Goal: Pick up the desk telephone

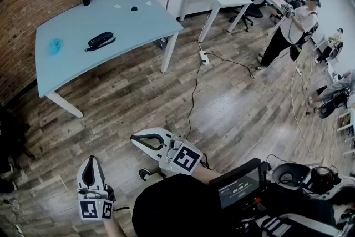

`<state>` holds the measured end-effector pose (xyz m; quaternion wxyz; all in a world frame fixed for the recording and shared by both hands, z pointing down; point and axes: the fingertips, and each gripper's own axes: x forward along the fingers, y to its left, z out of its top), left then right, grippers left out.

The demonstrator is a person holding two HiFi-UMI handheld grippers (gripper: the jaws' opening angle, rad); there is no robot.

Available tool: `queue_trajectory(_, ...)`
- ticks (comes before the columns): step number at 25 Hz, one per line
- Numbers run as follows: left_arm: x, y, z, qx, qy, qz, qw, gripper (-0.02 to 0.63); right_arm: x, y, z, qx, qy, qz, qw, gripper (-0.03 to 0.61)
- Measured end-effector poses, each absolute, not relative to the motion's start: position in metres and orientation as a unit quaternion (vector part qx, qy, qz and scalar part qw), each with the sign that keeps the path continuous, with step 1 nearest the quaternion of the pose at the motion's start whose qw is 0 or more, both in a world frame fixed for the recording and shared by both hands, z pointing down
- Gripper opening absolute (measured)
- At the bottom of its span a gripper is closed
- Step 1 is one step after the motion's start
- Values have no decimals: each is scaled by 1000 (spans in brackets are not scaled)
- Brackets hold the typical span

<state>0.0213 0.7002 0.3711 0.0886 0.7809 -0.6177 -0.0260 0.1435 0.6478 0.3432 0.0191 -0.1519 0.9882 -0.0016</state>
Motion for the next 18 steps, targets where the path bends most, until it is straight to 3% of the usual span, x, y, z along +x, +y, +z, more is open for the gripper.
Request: queue_trajectory(18,9,691,360,787,-611,-40,72,-8,118,660,352,-159,987,23,6,21)
